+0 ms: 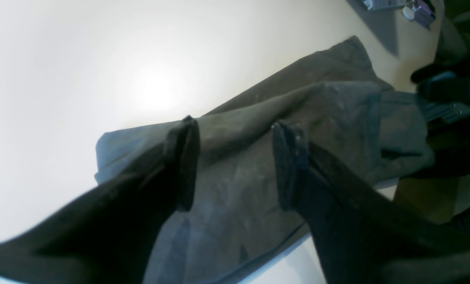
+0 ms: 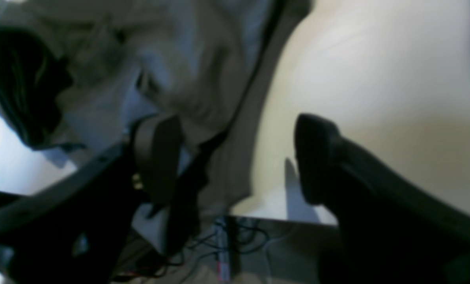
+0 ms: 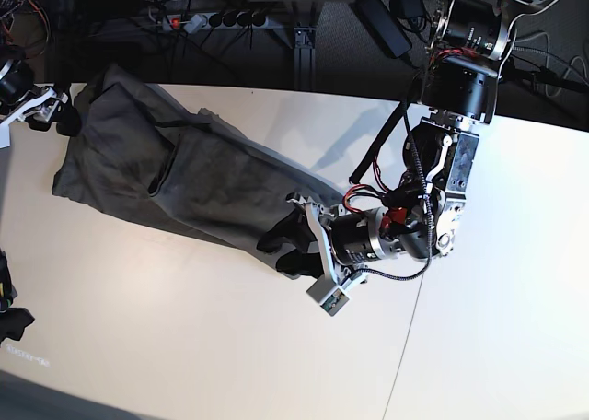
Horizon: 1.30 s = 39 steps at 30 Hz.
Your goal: Fold the T-shirt properly
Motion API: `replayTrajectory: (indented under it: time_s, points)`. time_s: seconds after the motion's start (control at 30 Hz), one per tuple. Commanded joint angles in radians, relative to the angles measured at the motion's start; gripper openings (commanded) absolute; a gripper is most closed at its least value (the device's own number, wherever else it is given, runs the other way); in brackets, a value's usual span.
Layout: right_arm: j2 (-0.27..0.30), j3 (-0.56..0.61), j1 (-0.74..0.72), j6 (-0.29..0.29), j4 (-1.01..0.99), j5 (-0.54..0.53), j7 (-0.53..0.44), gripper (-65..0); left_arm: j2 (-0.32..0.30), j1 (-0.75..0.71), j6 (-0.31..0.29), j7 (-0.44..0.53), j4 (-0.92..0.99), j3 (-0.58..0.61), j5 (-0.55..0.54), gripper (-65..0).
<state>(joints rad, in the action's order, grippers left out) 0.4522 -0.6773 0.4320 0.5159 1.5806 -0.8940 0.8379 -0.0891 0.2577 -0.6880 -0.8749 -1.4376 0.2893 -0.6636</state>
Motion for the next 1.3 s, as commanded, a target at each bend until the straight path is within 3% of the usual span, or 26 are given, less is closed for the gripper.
replayTrajectory:
  time_s: [0.0,0.2,0.5,1.03,1.27]
  points:
    - [0.005,-0.001,-0.007,0.057,0.013,-0.012,-0.020,-20.7,0.003,0.022,-0.010,0.021,-0.016,-0.002,-0.021,-32.1]
    - [-0.087,0.003,-0.011,0.057,0.013,-0.011,-0.031,-20.7,0.003,0.022,-0.010,0.020,-0.016,-0.002,-0.021,-32.1]
    - [-0.171,-0.022,-0.043,0.037,0.013,0.053,-0.056,-20.7,0.003,0.022,-0.010,0.005,-0.016,-0.002,-0.021,-32.1]
    - [-0.168,-0.123,-0.061,0.029,0.000,0.056,-0.048,-20.7,0.003,0.021,-0.010,0.002,-0.016,-0.002,-0.035,-32.1]
    - [-0.172,-0.123,-0.129,0.029,-0.179,0.052,-0.056,-20.7,0.003,0.021,-0.010,0.002,-0.016,-0.002,-0.035,-32.1]
